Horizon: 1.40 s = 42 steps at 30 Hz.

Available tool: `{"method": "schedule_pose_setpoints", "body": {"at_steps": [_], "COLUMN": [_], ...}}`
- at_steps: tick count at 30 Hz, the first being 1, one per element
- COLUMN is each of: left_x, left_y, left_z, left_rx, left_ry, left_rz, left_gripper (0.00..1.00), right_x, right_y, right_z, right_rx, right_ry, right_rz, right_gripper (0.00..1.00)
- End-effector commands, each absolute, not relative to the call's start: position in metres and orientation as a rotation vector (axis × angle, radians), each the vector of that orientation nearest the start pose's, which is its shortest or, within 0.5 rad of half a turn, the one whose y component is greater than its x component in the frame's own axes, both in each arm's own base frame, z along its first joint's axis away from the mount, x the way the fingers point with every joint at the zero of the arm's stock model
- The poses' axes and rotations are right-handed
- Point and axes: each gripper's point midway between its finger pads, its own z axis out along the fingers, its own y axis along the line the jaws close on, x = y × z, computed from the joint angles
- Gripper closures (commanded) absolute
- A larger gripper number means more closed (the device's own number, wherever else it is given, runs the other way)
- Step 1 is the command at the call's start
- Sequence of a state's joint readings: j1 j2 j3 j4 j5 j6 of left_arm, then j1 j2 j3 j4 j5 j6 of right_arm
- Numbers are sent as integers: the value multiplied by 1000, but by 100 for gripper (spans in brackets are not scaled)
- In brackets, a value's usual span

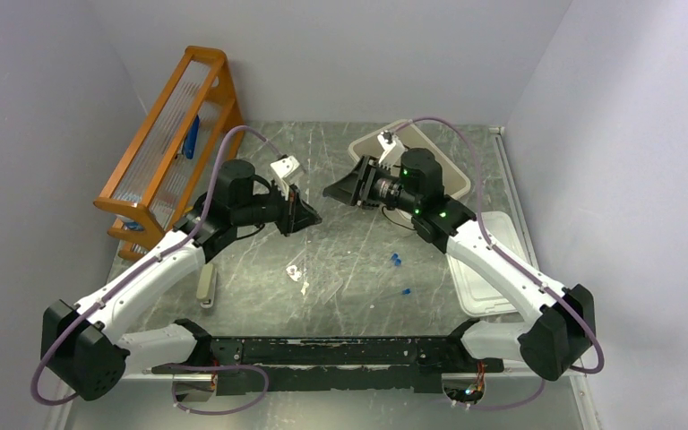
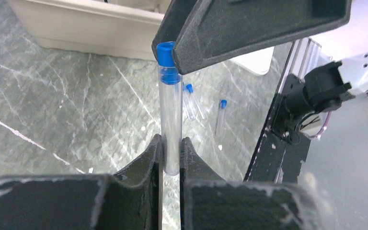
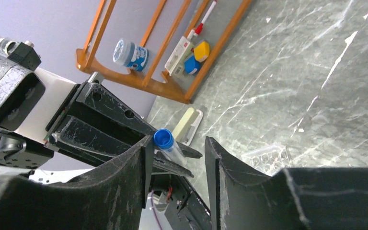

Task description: Organize the chemistry lab equipment

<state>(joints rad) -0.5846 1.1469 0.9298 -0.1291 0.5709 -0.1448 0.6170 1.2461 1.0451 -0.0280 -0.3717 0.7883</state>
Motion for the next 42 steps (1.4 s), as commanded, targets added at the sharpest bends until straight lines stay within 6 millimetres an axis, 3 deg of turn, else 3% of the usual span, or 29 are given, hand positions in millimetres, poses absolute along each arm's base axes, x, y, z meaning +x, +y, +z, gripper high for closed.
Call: {"method": "schedule_pose_setpoints", "body": {"at_steps": [1, 8, 16, 18, 20, 21, 23, 27, 33, 37, 42], "left_x": [234, 235, 235, 239, 248, 254, 268, 296, 305, 297, 293], "left_y": [-279, -279, -275, -273, -268, -264, -251, -210, -136, -122, -117], "left_z": [253, 245, 237, 236, 237, 237, 241, 263, 313, 336, 340], "left_rx": [939, 963, 953, 935, 878, 842, 727, 440, 35, -30, -63], "left_ry": [1785, 1808, 1845, 1854, 1876, 1886, 1904, 1881, 1766, 1714, 1712], "left_rz": [-1007, -990, -971, -941, -887, -853, -753, -519, -263, -259, -259], "left_gripper": [95, 95, 95, 79, 48, 42, 34, 34, 35, 36, 36], "right_x": [264, 259, 262, 265, 269, 271, 277, 286, 275, 261, 246], "right_y": [312, 321, 320, 318, 315, 314, 311, 304, 318, 332, 347], "right_z": [289, 283, 285, 284, 283, 282, 278, 260, 219, 192, 168], "right_rx": [-213, -284, -329, -343, -348, -361, -376, -388, -447, -544, -673], "right_ry": [2040, 2060, 2016, 2007, 1991, 1981, 1963, 1931, 1939, 1919, 1847], "right_rz": [1342, 1396, 1366, 1329, 1272, 1234, 1130, 950, 702, 562, 510], "right_gripper": [54, 61, 85, 89, 90, 90, 91, 91, 92, 92, 93]}}
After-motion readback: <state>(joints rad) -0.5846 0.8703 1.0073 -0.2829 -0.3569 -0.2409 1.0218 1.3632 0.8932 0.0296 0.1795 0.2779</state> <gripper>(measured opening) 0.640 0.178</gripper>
